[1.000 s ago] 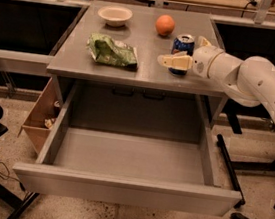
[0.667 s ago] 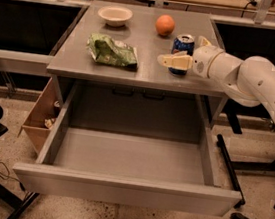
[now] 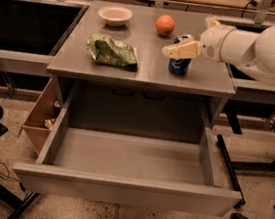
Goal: Pick pepsi can from top drawer and place on counter
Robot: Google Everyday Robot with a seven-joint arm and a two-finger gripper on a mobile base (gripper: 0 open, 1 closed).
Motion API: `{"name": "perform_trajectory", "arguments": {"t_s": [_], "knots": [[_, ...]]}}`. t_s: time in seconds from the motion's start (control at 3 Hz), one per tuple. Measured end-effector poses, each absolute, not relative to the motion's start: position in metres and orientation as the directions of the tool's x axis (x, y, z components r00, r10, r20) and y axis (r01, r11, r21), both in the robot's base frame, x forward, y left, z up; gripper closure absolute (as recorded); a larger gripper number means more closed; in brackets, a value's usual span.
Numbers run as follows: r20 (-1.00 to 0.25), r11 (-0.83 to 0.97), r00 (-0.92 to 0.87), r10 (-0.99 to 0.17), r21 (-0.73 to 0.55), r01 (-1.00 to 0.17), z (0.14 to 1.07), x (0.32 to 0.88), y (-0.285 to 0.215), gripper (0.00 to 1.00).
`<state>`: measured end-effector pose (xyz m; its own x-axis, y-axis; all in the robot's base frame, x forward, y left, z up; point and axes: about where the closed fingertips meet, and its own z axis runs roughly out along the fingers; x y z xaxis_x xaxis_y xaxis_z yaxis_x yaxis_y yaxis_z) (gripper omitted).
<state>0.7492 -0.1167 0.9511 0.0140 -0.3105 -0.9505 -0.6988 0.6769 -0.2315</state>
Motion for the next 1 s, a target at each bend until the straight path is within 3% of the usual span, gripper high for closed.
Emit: {"name": "perform_trajectory", "arguments": {"t_s": [0.67,1.0], "knots": [[-0.763,0.571,-0.045,-0.644,-0.441,-0.692,1.068,0.659,-0.129,0.00],[-0.695,0.532,-0.092,-0.713,-0.452,-0.716,1.064,0.639,-0.138,0.00]]}}
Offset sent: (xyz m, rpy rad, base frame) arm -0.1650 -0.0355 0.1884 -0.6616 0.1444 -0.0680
